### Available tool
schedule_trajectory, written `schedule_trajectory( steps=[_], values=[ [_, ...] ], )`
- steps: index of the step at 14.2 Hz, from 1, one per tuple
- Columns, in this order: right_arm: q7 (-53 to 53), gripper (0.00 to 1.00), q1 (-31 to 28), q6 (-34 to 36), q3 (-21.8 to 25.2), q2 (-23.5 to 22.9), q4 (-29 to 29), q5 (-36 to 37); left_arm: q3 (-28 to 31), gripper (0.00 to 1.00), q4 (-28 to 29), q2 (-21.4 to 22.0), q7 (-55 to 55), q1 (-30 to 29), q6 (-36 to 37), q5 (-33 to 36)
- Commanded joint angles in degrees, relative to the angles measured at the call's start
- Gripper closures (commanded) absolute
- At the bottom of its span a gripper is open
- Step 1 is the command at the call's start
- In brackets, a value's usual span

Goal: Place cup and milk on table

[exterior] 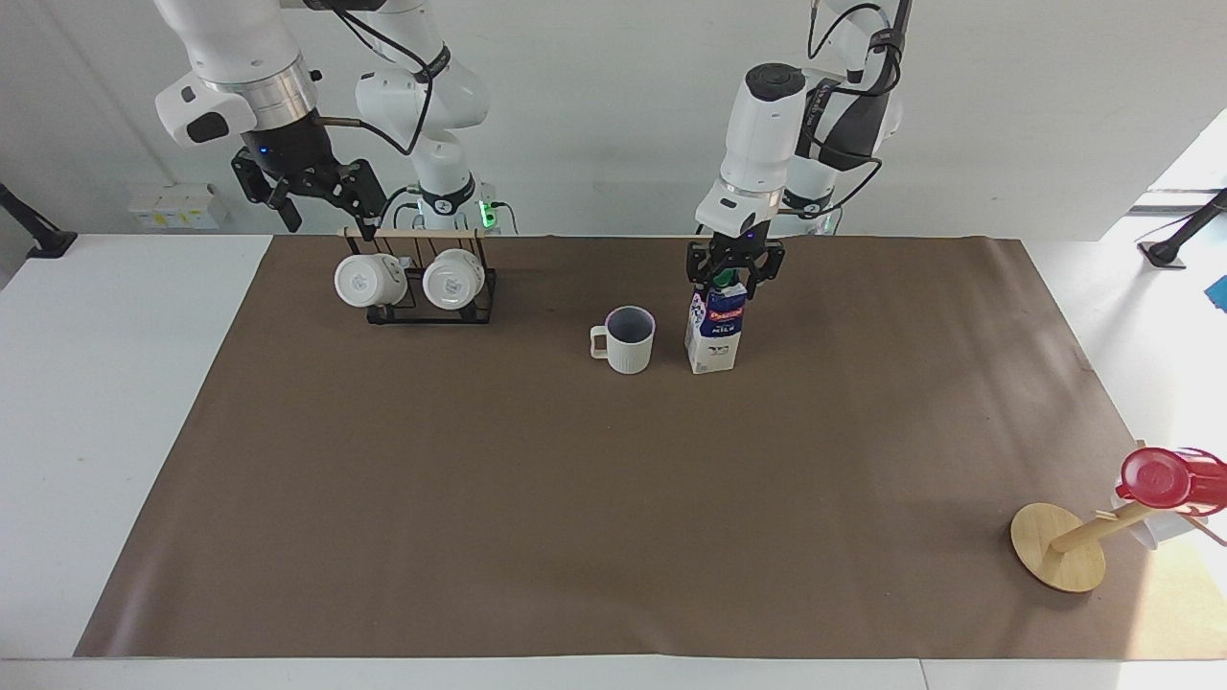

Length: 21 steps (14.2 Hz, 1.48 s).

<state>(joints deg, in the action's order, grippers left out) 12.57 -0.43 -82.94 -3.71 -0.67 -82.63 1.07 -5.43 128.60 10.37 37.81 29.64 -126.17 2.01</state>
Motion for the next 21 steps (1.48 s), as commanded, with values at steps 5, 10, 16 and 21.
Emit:
schedule_trajectory(
  steps=[5,10,16,21],
  values=[
    [-1.2,0.00,-0.9,0.4,-0.3,-0.1,0.4,-1.2,0.9,0.00,-7.5,0.4,1.0,0.3,11.3,1.6],
    [-1.2,0.00,-1.0,0.5,-0.3,-0.1,0.4,-1.2,1.6,0.00,-15.1,0.4,-5.2,-4.8,19.9,1.0],
    [-1.2,0.00,-1.0,0.5,-0.3,-0.1,0.4,-1.2,1.7,0.00,-23.5,0.2,-20.4,-15.6,30.0,-1.7],
    [-1.2,0.00,-1.0,0.5,-0.3,-0.1,0.4,-1.2,1.7,0.00,-28.3,0.3,-29.4,-22.7,37.6,-2.4]
  ],
)
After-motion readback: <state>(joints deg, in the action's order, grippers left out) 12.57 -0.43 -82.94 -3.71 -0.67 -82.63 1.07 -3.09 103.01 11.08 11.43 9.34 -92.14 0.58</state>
